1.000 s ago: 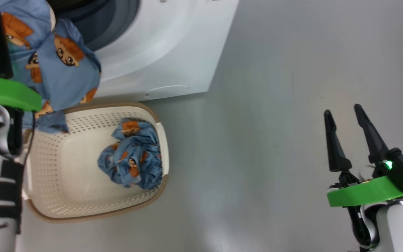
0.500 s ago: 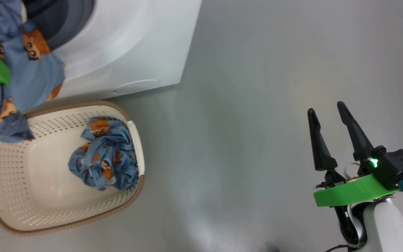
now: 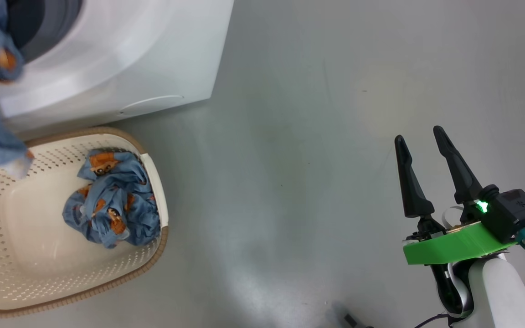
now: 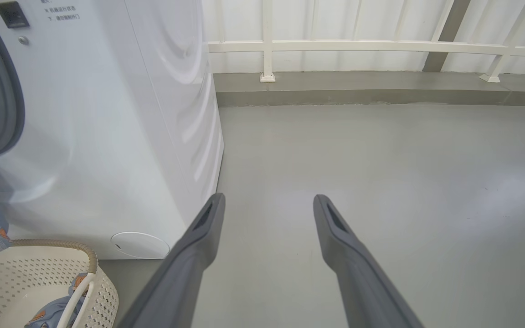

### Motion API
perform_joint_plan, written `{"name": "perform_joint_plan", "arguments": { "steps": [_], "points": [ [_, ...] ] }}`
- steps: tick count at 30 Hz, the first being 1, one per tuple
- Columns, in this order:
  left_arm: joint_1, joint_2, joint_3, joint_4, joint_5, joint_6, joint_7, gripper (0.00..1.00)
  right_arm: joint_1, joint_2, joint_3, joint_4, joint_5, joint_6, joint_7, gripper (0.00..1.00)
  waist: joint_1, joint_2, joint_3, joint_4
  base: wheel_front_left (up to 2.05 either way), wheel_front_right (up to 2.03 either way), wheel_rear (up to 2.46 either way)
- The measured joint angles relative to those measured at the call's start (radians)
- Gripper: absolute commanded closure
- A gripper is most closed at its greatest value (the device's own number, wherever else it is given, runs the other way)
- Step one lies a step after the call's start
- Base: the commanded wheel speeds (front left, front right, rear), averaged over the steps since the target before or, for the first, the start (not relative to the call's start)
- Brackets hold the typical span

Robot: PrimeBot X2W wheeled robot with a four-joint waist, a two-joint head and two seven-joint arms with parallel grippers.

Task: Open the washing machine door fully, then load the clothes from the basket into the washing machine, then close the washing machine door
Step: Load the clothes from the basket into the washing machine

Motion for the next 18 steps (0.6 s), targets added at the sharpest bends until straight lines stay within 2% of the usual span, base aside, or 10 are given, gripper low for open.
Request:
{"name": "perform_joint_plan", "arguments": {
  "steps": [3,6,9,11,13,14,15,16,17,18],
  "points": [
    [0.0,-0.004,0.057,-0.104,0.021,0.0,0.0,1.0,-0.002,0.003,0.0,-0.002,0.0,0.0,0.0,0.0,0.0,0.0,0.012,-0.003,0.0,0.0,0.0],
    [0.009,-0.016,0.09,-0.148,0.055,-0.001,-0.001,1.0,-0.006,0.004,0.0,-0.002,0.0,0.0,0.0,0.0,0.0,0.0,0.02,-0.004,0.0,0.0,0.0],
    [0.04,-0.03,0.092,-0.106,0.078,-0.011,-0.001,1.0,-0.023,0.005,0.002,-0.002,0.0,0.0,0.0,0.0,0.0,0.0,0.021,-0.002,0.0,0.0,0.0],
    [0.056,-0.032,0.086,-0.044,0.084,-0.016,-0.001,0.9,-0.024,0.005,0.007,-0.001,0.0,0.0,0.0,0.0,0.0,0.0,0.02,0.0,0.0,0.0,0.0],
    [0.06,-0.032,0.081,0.006,0.095,-0.018,-0.001,0.63,-0.024,0.006,0.01,-0.001,0.0,0.0,0.0,0.0,0.0,0.0,0.019,0.002,0.0,0.0,0.0],
    [0.06,-0.031,0.071,0.026,0.104,-0.019,-0.001,0.53,-0.024,0.006,0.01,-0.001,0.0,0.0,0.0,0.0,0.0,0.0,0.018,0.003,0.0,0.0,0.0],
    [0.06,-0.03,0.059,0.041,0.116,-0.019,-0.001,0.35,-0.024,0.006,0.01,-0.001,0.0,0.0,0.0,0.0,0.0,0.0,0.017,0.005,0.0,0.0,0.0],
    [0.059,-0.03,0.052,0.066,0.119,-0.02,-0.001,0.08,-0.024,0.007,0.011,-0.001,0.0,0.0,0.0,0.0,0.0,0.0,0.016,0.006,0.0,0.0,0.0],
    [0.058,-0.031,0.042,0.093,0.12,-0.023,-0.001,0.0,-0.024,0.007,0.011,-0.001,0.0,0.0,0.0,0.0,0.0,0.0,0.015,0.007,0.0,0.0,0.0],
    [0.059,-0.031,0.032,0.114,0.123,-0.024,-0.001,0.0,-0.024,0.007,0.01,-0.001,0.0,0.0,0.0,0.0,0.0,0.0,0.014,0.009,0.0,0.0,0.0]
  ]
}}
